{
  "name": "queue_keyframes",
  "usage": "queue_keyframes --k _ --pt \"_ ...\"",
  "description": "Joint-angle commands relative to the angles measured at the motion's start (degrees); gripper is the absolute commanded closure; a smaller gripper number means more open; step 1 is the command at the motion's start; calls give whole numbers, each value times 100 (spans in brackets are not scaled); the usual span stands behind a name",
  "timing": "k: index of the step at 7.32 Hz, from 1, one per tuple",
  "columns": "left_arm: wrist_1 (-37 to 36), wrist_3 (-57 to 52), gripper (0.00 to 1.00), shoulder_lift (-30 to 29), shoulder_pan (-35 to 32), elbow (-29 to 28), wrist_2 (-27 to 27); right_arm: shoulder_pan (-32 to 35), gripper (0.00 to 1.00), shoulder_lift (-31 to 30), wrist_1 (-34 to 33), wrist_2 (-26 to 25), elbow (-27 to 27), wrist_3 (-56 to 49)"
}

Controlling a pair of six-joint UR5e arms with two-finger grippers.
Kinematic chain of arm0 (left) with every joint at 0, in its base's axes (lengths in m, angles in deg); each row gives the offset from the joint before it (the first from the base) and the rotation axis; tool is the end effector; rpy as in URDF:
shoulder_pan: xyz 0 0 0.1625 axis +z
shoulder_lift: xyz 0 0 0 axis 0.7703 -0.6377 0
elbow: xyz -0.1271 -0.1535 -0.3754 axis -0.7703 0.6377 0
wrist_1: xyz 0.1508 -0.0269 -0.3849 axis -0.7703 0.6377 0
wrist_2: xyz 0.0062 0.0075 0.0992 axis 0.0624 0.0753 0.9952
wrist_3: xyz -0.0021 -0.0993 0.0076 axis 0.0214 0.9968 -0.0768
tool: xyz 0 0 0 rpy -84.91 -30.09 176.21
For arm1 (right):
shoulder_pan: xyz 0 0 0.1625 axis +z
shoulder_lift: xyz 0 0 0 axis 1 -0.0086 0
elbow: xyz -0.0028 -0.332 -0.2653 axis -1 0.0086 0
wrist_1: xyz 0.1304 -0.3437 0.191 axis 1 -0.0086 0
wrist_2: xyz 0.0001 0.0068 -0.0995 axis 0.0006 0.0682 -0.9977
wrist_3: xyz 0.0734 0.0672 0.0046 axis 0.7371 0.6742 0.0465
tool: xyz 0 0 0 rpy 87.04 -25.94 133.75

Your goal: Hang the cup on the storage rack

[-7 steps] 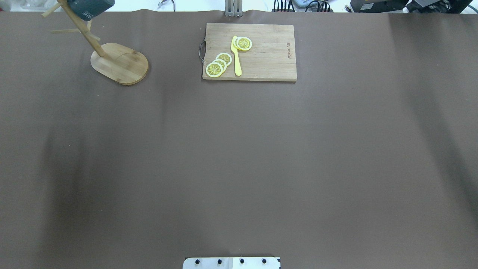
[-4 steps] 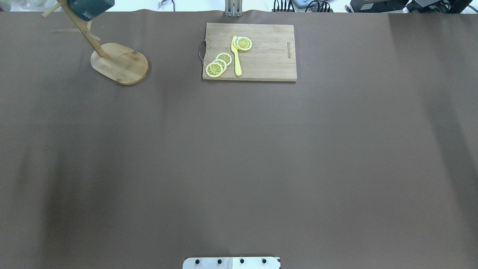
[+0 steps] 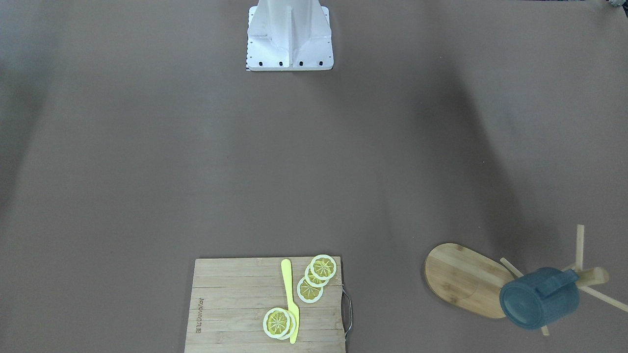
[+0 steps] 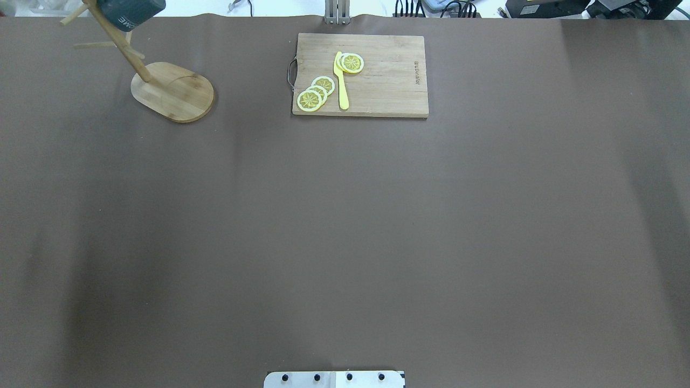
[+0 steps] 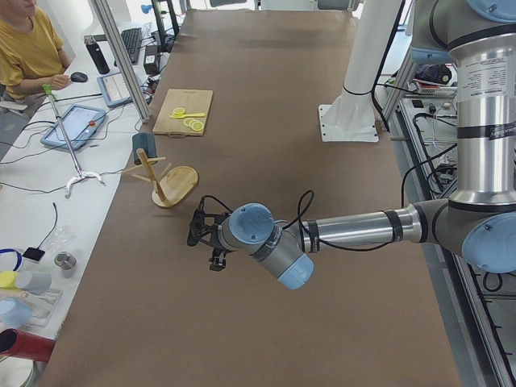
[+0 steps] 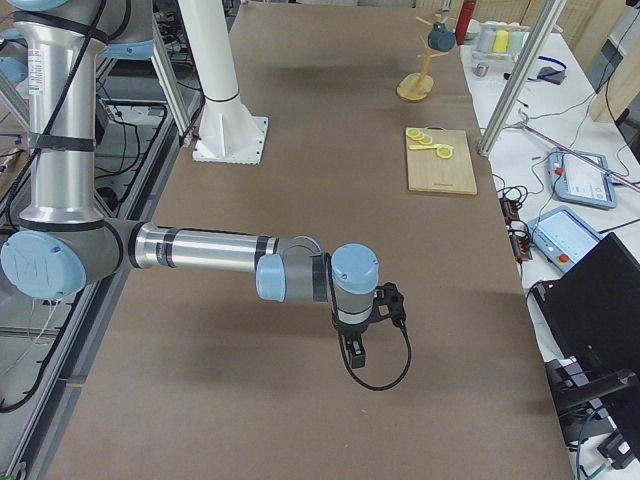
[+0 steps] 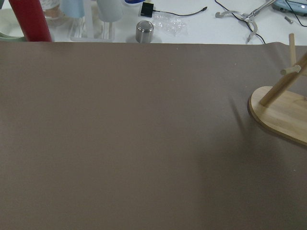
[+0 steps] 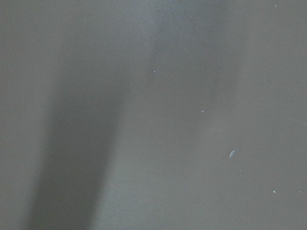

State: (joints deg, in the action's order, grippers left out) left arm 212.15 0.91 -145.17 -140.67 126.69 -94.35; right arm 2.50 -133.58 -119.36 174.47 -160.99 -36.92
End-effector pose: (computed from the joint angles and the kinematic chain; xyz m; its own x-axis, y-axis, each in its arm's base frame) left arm -0.0529 -0.4483 0.6267 0.4948 0.1094 -0.8621 0.2633 0.9265 0.2687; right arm 0.0835 -0.4550 0.6690 0.7365 -0.2349 0.6344 0.1449 0.9708 0.1913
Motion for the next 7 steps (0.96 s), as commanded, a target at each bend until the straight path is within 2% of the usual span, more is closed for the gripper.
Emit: queue_keyframes --k 1,3,4,5,7 --pt "-324 -263 2 444 326 174 -209 106 0 -13 -10 37 -3 10" --pt "-272 -1235 2 1095 311 682 61 107 0 -22 -1 37 128 19" --pt "-271 -1345 2 1515 136 1103 159 237 0 -31 -1 11 146 -16" --pt "-298 -1346 2 1563 204 1124 229 299 0 -118 -1 37 103 -8" --pt "-613 -1346 2 1537 661 1098 947 291 0 -67 60 -16 268 -25"
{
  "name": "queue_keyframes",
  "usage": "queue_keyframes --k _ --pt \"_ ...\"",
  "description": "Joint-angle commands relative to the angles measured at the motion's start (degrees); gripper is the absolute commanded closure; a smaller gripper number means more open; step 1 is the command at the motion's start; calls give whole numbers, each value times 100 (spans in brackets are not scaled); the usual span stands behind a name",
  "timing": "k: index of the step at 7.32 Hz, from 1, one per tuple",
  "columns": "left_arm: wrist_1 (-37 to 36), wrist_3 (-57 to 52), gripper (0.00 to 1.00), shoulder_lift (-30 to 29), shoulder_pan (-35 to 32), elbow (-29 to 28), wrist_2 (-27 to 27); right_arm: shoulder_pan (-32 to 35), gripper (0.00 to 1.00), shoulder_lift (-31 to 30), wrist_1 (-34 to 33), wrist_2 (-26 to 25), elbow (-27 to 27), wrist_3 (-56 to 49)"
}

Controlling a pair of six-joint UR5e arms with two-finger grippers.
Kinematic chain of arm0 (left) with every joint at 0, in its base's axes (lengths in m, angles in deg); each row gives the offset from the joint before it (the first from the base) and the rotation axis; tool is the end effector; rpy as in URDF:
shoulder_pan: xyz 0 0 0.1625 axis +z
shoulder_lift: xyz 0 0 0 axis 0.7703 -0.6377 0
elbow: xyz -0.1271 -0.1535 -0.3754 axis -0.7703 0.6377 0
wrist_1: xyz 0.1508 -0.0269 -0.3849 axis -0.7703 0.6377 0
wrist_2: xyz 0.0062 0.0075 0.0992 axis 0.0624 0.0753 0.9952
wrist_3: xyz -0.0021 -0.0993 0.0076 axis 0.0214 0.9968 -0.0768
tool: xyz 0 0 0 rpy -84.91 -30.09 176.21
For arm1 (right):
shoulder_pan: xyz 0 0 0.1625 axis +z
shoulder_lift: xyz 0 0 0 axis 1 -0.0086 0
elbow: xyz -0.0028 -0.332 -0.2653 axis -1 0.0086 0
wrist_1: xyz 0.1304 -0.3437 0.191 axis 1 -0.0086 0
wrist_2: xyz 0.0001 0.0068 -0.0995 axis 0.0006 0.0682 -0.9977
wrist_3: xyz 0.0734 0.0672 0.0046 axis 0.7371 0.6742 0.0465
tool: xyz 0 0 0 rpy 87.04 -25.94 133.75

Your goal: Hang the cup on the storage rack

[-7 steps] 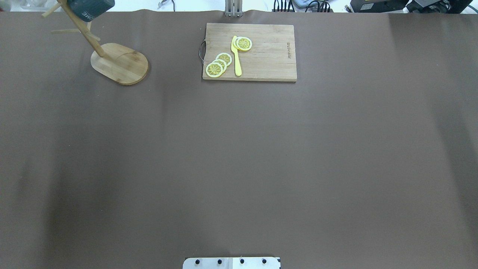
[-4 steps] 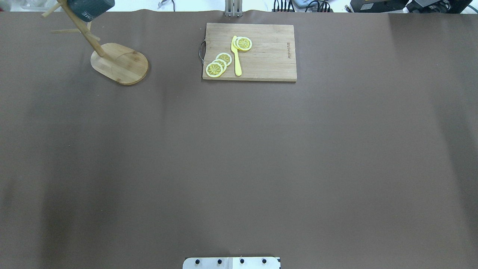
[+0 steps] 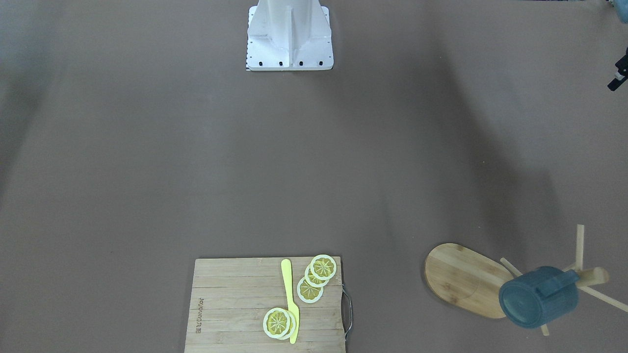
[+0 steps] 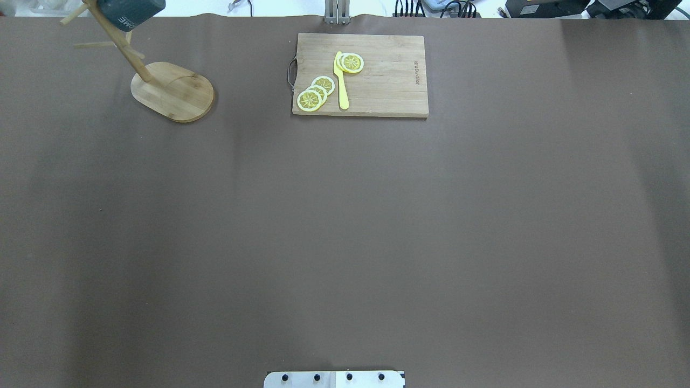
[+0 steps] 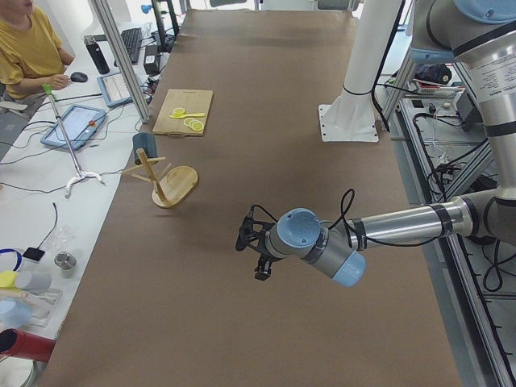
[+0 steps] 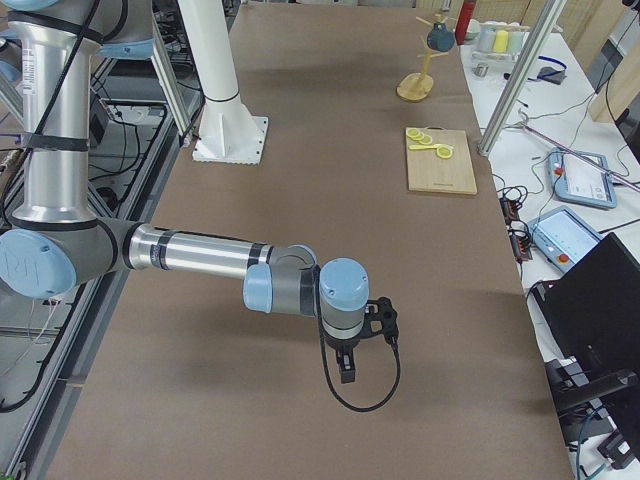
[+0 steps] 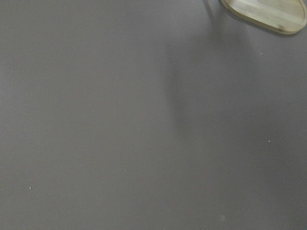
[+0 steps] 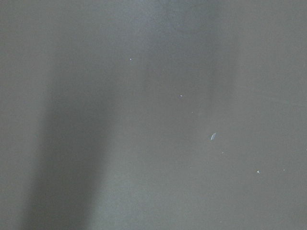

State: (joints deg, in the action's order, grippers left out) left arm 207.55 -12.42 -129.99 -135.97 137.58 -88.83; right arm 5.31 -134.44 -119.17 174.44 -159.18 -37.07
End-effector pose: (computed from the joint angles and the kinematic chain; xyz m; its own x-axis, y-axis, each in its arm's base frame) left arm -0.0301 -0.3431 0.6516 0.6005 0.2173 -0.7696 0.0847 0.9397 0.3314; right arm 0.1049 -0.4399 0.6910 0.7448 -0.1735 0.6443 0.0985 0.9836 0.1509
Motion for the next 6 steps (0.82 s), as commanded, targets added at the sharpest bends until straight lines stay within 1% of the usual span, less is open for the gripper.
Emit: queue_keyframes --k 1,2,3,4,5,6 --pt "-276 -5 2 -51 183 78 286 10 0 -6 225 75 97 -1" --pt "-599 56 2 -121 140 149 259 1 0 63 235 24 237 -1" --pt "-976 65 2 -70 61 515 207 1 0 107 227 14 334 -1" --pt "-1807 65 2 -165 52 771 75 -7 0 108 227 14 396 -1" --pt "-2441 4 2 -305 78 1017 74 -8 0 81 244 23 353 -10" --pt "-2596 4 2 -420 130 967 83 -42 0 116 235 6 396 68"
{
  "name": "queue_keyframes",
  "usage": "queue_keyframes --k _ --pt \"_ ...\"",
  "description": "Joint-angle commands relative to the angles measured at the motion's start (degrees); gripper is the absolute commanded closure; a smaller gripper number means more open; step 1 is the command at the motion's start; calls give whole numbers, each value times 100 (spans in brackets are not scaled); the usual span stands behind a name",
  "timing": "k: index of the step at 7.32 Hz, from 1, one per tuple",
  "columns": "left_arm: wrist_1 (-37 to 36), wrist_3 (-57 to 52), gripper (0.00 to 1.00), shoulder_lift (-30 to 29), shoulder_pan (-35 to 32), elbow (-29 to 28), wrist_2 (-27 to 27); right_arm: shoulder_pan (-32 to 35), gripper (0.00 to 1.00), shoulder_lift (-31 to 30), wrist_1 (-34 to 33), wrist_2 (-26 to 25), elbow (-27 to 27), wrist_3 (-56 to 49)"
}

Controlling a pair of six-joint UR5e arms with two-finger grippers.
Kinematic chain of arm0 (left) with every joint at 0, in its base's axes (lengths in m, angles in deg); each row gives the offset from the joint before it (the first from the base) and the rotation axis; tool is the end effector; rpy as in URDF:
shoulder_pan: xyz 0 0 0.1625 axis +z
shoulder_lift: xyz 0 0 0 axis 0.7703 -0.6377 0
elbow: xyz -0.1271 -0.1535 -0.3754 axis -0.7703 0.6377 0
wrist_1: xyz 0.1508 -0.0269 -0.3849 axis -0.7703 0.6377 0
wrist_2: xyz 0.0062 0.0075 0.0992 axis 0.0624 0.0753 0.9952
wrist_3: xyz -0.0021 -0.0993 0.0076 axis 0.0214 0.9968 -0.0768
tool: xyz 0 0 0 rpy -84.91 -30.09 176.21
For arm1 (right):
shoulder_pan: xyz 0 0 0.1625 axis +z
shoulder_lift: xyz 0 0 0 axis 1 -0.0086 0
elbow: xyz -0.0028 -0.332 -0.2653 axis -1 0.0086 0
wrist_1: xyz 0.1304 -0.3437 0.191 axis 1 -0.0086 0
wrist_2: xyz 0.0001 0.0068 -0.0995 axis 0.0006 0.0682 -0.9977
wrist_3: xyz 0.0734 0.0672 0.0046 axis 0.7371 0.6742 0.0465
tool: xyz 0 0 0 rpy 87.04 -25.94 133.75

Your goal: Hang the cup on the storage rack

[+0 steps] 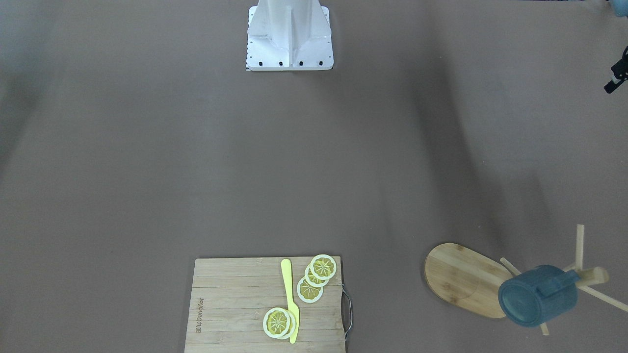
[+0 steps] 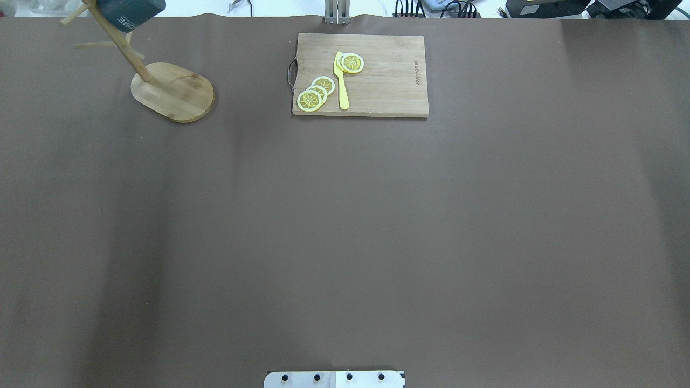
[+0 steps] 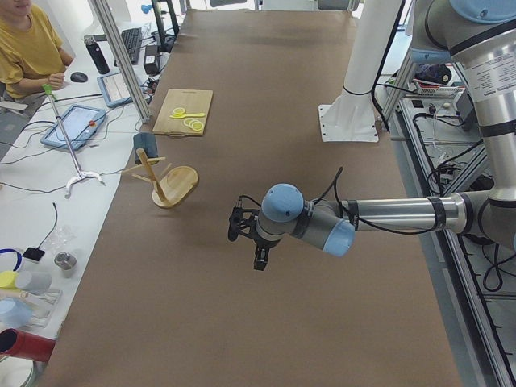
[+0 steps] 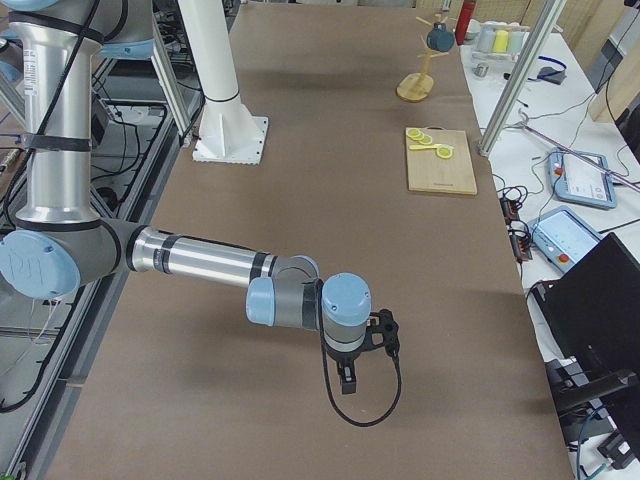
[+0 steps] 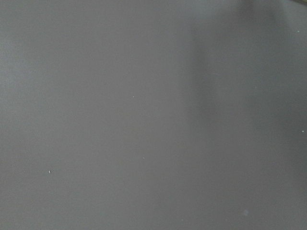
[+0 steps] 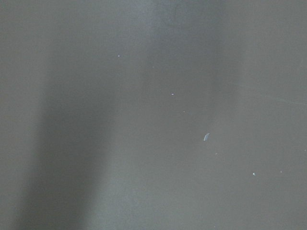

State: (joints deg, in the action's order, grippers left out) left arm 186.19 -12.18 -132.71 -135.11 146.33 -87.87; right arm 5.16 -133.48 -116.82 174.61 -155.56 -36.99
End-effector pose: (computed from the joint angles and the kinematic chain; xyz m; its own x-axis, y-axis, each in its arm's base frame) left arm -0.0234 -0.3711 0.6025 0.6220 0.0854 -0.7784 0.0725 0.9835 0.1659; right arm 0.1039 -0.4450 0.7101 0.7423 -0.1707 0.6479 0.0995 0.9844 0.1453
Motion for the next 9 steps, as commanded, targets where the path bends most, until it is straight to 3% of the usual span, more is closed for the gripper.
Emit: queue_keyframes --k 1,4,6,9 --pt "-783 -20 2 -253 97 188 -13 -45 0 169 -9 -20 147 165" --pt "-1295 -797 2 -307 159 84 714 -45 0 144 -9 -213 307 166" --pt "-1691 -854 2 -455 97 31 682 -45 0 249 -9 -556 263 174" --pt "-1683 -872 2 -737 124 -225 656 -37 0 206 -17 -531 342 174"
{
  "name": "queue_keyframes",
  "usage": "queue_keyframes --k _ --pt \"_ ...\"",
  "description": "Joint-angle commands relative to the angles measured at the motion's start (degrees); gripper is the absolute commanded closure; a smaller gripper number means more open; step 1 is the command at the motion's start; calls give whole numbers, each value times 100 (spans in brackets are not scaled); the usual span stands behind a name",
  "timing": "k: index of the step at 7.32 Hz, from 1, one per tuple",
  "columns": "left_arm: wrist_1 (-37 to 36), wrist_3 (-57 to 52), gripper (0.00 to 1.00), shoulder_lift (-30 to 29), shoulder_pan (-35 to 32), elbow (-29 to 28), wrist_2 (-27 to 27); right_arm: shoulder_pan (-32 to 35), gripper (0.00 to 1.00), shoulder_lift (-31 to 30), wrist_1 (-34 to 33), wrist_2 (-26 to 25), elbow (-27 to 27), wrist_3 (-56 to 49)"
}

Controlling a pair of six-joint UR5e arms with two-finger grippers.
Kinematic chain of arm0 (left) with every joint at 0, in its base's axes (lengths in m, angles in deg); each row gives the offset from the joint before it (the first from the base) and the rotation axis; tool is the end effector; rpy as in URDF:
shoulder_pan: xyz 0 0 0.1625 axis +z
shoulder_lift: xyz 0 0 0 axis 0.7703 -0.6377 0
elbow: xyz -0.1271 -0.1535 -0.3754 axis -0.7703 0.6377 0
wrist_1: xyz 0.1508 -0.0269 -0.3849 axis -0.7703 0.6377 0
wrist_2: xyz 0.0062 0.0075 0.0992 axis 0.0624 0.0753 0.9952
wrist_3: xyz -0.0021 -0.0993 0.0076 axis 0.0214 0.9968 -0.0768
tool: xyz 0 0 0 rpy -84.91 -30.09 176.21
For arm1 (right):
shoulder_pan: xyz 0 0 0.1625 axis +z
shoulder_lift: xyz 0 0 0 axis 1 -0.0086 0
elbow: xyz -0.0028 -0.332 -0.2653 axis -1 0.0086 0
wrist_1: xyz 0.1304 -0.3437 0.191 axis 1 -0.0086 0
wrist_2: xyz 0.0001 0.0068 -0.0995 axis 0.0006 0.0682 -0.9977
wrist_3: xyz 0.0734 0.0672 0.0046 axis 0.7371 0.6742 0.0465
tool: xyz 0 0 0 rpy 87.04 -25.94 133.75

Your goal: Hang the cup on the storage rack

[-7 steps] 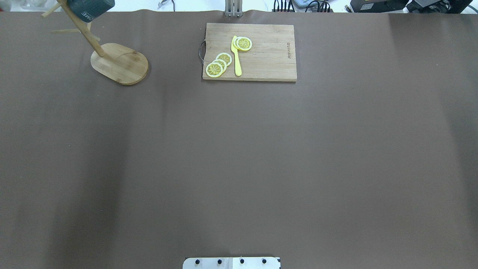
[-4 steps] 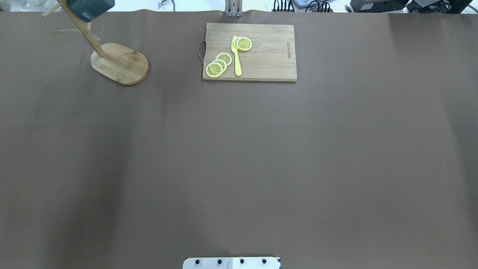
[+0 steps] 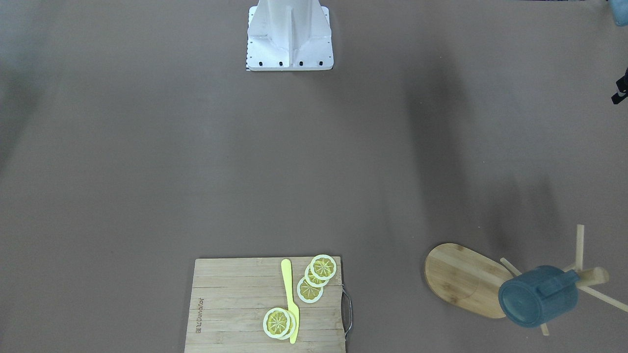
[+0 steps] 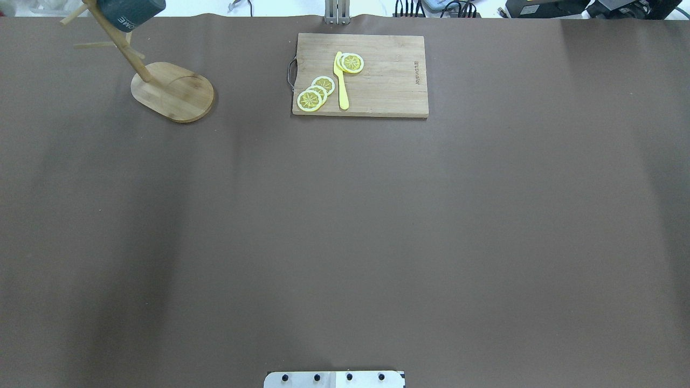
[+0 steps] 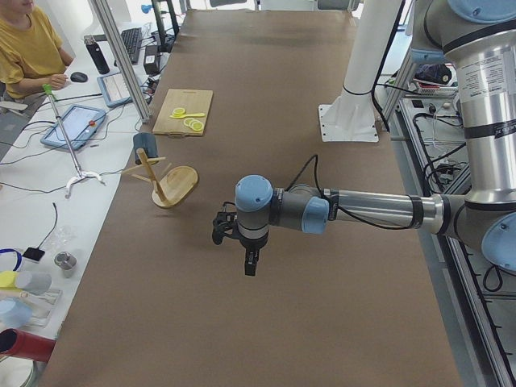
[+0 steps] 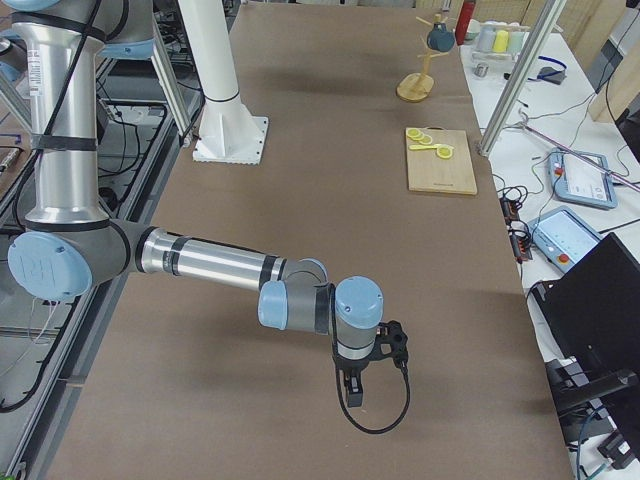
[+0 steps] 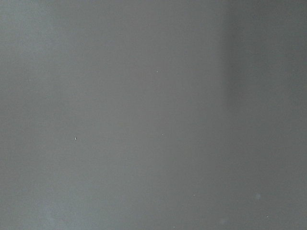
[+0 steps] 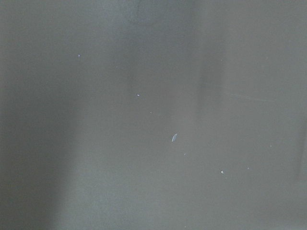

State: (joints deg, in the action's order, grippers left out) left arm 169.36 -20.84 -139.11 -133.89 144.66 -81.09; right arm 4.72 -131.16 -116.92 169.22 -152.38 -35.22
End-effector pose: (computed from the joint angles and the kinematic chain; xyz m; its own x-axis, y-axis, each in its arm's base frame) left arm -0.0192 -0.4111 0.6155 0.7246 0.0842 -0.6840 -0.0378 0.9959 0.0825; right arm 0.1088 -0.4601 0.7246 0.8009 -0.1330 0.5838 0.0964 0.9909 0.0935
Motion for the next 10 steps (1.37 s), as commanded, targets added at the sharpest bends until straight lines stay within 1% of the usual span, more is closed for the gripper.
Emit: queue_keyframes --k 1,2,3,5,7,10 --pt "35 -6 2 -98 1 29 -58 8 0 -36 2 139 -37 7" --pt "10 3 2 -211 1 -14 -389 -36 0 77 -7 289 5 16" --pt "9 3 2 -273 -7 -14 -566 -45 0 122 -33 351 -55 16" --pt "36 3 2 -291 -25 12 -577 -45 0 270 -60 483 -73 77" --pt "36 3 2 -352 -25 3 -559 -211 0 271 -7 501 -73 139" --pt "123 3 2 -291 -34 64 -577 -458 0 377 -59 449 -91 323"
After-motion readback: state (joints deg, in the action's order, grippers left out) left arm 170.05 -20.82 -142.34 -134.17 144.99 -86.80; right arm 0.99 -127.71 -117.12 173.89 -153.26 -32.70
